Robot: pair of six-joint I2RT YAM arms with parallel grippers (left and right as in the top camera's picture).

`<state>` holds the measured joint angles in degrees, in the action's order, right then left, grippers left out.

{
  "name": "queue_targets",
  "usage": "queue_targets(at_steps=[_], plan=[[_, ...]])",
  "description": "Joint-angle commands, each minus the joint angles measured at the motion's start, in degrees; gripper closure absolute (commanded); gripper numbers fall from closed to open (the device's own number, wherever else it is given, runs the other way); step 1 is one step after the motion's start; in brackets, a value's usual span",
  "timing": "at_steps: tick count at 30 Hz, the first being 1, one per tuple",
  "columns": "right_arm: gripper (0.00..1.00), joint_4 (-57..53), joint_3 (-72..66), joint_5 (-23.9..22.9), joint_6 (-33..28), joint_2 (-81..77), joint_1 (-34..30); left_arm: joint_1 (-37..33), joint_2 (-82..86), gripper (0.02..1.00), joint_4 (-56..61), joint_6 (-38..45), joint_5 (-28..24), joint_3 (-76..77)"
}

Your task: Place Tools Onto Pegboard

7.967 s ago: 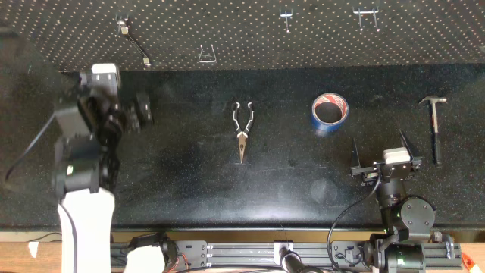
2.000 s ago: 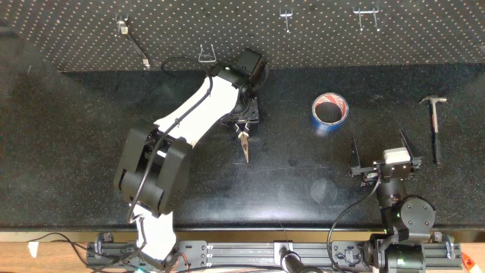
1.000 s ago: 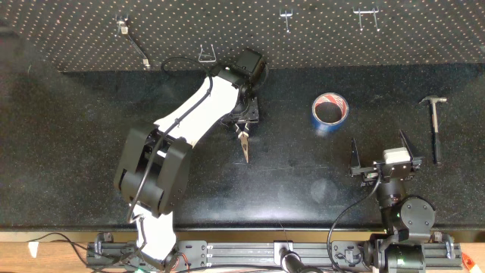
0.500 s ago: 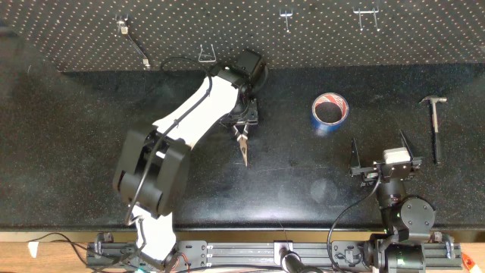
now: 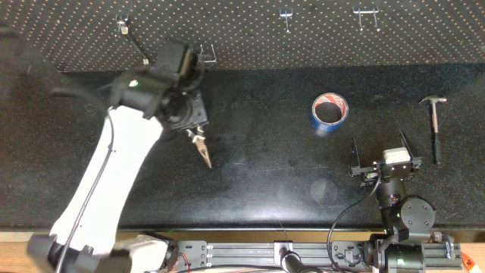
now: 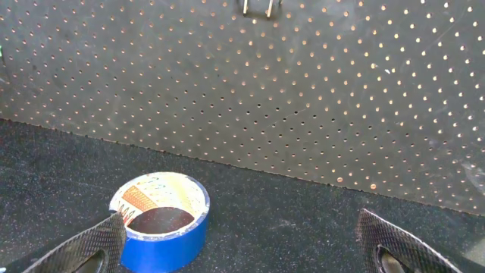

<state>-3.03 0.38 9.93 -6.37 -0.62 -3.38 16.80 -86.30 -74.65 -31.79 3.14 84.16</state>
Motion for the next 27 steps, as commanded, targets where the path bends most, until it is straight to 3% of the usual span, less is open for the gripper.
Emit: queue_targets(at_steps=[1,6,8,11,15,20,24,27], plan=[[0.005,-0.39,-0.15,-0.48,-0.37,0.57,-0.28,-1.03,8.5,0.991,-0.2,-0.79,8.81,0.44],[0.007,-0.39,-0.15,-0.48,-0.37,0.57,-0.28,-1.03,10.38,0.989,5.66,-0.39,18.97,0.37],[0.005,-0.39,-0.15,-0.48,-0.37,0.57,-0.28,-1.03,8.98,0.991,11.93,4.04,21.09,0.37],[0.007,-0.39,-0.15,-0.48,-0.37,0.57,-0.28,-1.03,5.46,0.991,24.59,9.97,21.07,0.37],[0.005,-0.39,-0.15,-0.48,-0.37,0.57,-0.28,-1.05,1.18,0.989,35.6,10.03,19.96,0.37],[0.005,-0.39,-0.15,-0.48,-0.37,0.57,-0.28,-1.07,3.21,0.993,36.96,10.1,19.85,-0.37],[0.005,-0.39,-0.15,-0.48,-0.37,0.57,-0.28,-1.11,12.9,0.989,38.64,10.25,19.8,-10.8],[0.005,-0.39,-0.15,-0.48,-0.37,0.57,-0.28,-1.14,19.89,0.989,53.88,10.27,18.78,-24.06]])
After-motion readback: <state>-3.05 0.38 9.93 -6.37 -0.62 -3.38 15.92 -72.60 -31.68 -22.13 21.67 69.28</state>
